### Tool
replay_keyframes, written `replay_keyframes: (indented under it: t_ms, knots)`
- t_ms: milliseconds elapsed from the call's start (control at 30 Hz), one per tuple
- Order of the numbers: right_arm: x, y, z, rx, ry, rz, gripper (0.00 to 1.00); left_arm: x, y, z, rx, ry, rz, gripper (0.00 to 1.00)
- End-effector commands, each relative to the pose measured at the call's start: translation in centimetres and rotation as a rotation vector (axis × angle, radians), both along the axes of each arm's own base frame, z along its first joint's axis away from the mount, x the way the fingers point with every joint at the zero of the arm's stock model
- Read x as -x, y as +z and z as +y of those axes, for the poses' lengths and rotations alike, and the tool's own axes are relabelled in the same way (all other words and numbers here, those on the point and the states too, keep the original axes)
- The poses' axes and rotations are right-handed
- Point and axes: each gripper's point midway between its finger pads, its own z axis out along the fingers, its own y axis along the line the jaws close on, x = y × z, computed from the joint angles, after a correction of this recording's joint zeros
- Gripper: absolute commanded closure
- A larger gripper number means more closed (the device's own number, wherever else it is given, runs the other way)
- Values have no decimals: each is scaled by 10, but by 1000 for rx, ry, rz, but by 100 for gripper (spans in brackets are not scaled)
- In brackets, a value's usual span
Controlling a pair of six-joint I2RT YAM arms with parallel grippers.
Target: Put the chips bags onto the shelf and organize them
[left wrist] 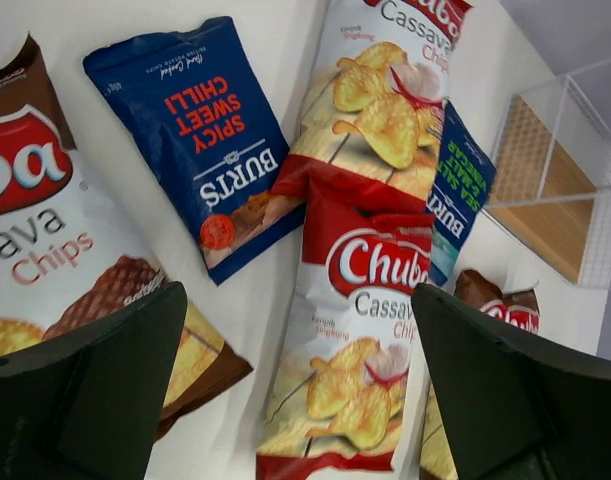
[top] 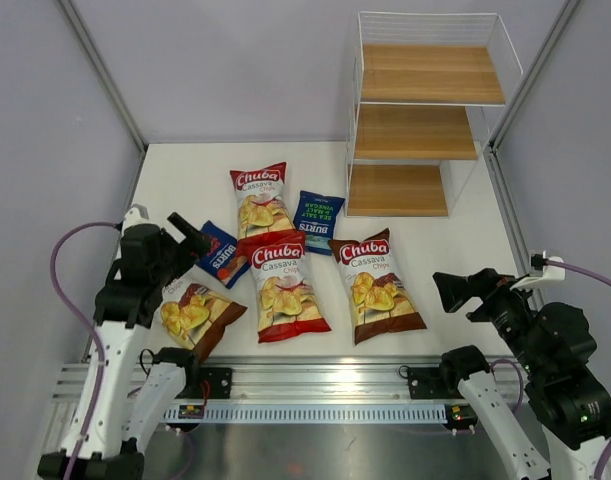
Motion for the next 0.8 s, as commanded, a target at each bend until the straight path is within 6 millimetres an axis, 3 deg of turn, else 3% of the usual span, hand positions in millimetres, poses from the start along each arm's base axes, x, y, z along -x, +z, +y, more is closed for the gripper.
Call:
replay_keyframes:
  t_ms: [0,33,67,133,167,233,300,500,767]
  knots:
    - [-5,8,8,-52,26,-37,1,-57,20,2,71,106,-94,1]
    - [-5,6,13,-59,47,-33,1,-65,18,7,67,140,-76,1]
    - [-5,5,14,-62,55,-30,0,-80,0,15,28,188,-9,1]
    - [-5,1,19,-70,77,-16,0,-98,0,20,6,221,17,1]
    - [-5,0,20,-70,84,-12,1,-111,-21,23,-24,237,95,1]
    - [-4,-3,21,-66,93,-1,1,-124,-31,29,-48,266,162,2]
    - [-3,-3,21,-67,95,1,1,-126,-62,40,-104,320,283,2]
    - [1,-1,23,-69,110,-14,1,-139,-114,37,-103,301,374,19]
    - [-3,-1,27,-67,125,10,0,-128,-157,28,-29,299,413,34]
